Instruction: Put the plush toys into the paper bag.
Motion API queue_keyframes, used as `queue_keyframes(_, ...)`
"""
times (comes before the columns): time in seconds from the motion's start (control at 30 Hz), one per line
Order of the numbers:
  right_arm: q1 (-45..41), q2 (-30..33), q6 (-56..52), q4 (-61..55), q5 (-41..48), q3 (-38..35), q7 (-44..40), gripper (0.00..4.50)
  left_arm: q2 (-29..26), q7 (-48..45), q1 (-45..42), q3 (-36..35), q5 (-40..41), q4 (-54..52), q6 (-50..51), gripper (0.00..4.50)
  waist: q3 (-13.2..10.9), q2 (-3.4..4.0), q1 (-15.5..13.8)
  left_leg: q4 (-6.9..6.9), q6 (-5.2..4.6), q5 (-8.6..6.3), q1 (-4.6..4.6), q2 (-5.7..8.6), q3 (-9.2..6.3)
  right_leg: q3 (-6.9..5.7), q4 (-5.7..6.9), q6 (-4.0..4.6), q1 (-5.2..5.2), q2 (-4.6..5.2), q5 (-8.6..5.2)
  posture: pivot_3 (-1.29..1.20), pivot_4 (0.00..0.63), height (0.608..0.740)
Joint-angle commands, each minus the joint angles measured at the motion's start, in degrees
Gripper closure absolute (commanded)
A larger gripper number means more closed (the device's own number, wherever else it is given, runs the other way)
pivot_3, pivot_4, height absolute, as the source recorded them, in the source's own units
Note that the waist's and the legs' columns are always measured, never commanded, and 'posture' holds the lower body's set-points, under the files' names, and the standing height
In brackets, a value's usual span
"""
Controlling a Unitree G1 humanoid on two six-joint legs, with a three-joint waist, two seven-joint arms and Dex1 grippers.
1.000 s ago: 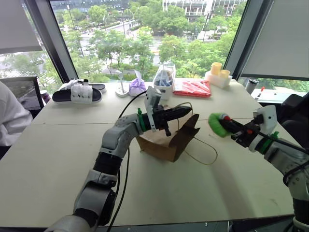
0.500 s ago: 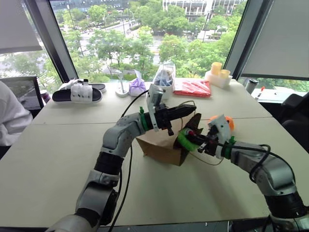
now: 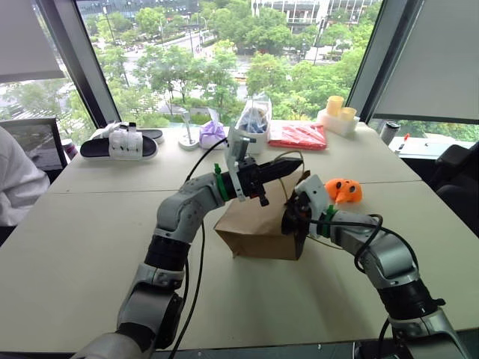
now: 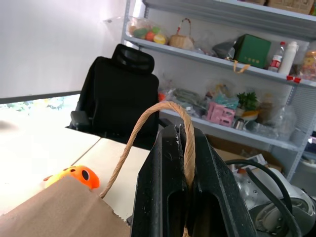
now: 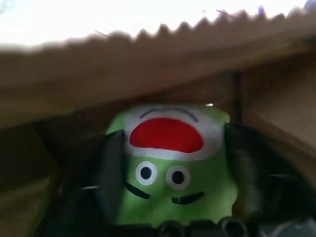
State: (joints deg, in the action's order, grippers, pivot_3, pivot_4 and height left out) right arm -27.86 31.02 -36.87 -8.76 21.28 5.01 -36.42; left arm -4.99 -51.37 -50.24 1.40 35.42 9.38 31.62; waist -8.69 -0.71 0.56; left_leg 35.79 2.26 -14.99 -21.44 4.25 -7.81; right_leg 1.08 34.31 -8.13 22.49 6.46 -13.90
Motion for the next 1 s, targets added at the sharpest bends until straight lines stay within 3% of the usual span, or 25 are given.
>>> queue_keyframes(0.03, 1.46, 2.48, -1.12, -6.77, 3.75, -5.7, -1.8, 0.11, 0.0, 0.3, -0.69, -0.47, -0.79, 0.07, -1.95, 4.5, 0.0, 0.0, 0.01, 0.0, -0.02, -0.01, -0.01, 0.0, 0.0, 0.0, -0.02, 0.0, 0.0, 0.0, 0.0, 0.0, 0.15, 0.74)
queue_keyframes(0.13, 3.82, 4.12, -4.0, -10.82, 7.86, -10.0, -2.97, 0.11, -0.06, 0.21, -0.74, -0.29, -1.29, 0.78, -2.64, 4.5, 0.0, 0.0, 0.03, 0.0, -0.09, -0.06, 0.0, 0.0, 0.0, 0.0, -0.03, 0.0, -0.03, 0.0, 0.0, 0.0, 0.15, 0.74)
queue_keyframes(0.3, 11.43, 7.76, -14.97, -18.75, 25.29, -24.65, -4.95, 0.11, 0.07, -0.36, -1.04, 0.13, -2.28, 2.17, -3.81, 4.5, -0.02, -0.04, -0.17, -0.01, -0.12, -0.07, -0.01, 0.0, -0.03, -0.02, -0.07, 0.0, -0.07, 0.01, 0.0, 0.0, 0.15, 0.74)
queue_keyframes(0.43, 10.72, 5.4, -14.52, -14.36, 30.22, -32.82, -0.14, 0.11, 0.32, -0.58, -1.06, 0.28, -2.53, 2.43, -4.04, 4.5, -0.02, -0.04, 0.11, 0.01, -0.14, -0.08, 0.02, -0.01, 0.0, 0.0, -0.07, 0.0, -0.1, 0.01, 0.0, 0.0, 0.15, 0.74)
queue_keyframes(0.57, 1.25, 2.37, -6.05, 0.02, 20.83, -32.63, 10.34, 0.11, 0.64, -0.8, -0.77, 0.74, -2.63, 1.83, -3.87, 4.5, 0.0, 0.01, 0.12, 0.06, -0.14, -0.08, 0.08, -0.06, 0.17, 0.05, -0.04, 0.05, -0.09, 0.0, 0.03, 0.0, 0.15, 0.74)
queue_keyframes(0.83, -16.28, 1.9, 12.41, 38.72, -6.24, -17.89, 24.74, 0.11, 0.65, 0.12, -0.22, 0.76, -2.38, 0.25, -3.55, 4.5, 0.01, 0.02, 0.27, -0.05, 0.08, 0.05, 0.03, -0.03, 0.23, 0.15, 0.04, 0.05, 0.12, 0.0, 0.04, 0.0, 0.15, 0.74)
queue_keyframes(1.0, -24.74, 0.68, 19.58, 59.37, -13.38, -13.16, 26.24, 0.11, 0.61, 1.01, 0.29, 0.88, -2.32, -0.72, -3.57, 4.5, 0.0, 0.02, 0.31, -0.26, 0.24, 0.15, -0.05, -0.03, 0.27, 0.18, -0.06, 0.06, 0.22, 0.01, 0.04, 0.0, 0.15, 0.74)
